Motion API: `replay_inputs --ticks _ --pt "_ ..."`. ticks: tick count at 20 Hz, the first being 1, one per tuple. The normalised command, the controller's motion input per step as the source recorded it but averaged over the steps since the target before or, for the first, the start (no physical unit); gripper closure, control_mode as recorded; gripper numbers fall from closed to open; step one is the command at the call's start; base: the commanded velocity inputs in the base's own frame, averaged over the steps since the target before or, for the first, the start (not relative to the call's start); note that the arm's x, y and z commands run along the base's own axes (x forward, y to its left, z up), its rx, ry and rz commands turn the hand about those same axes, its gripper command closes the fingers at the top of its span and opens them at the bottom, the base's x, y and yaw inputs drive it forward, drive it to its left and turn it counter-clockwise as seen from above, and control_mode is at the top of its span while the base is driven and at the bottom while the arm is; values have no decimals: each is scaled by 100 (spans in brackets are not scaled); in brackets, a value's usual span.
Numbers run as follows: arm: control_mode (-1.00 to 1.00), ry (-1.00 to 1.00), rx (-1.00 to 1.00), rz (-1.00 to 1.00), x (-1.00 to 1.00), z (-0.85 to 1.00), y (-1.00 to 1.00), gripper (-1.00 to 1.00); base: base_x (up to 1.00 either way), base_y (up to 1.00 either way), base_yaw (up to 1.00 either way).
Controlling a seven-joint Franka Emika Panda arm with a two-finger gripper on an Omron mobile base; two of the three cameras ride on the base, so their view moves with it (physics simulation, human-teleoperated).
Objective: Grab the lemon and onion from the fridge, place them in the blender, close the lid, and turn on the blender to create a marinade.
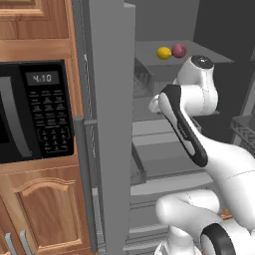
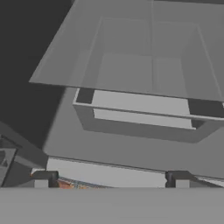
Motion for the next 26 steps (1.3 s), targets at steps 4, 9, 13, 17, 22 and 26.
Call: replay_inputs --ticks 4,9,13,17,22,26 --pt "-100 -37 4 0 -1 46 -31 -100 0 0 0" --pt "-100 -31 5 0 0 46 -37 -100 0 0 0" --pt "-100 -29 9 -5 0 64 -26 -100 0 0 0" --pt "-100 -12 13 -8 14 79 -15 -100 0 0 0" --pt "-100 0 8 -7 30 68 -1 -100 0 0 0" --pt "-100 10 0 -6 44 38 0 -100 0 0 0"
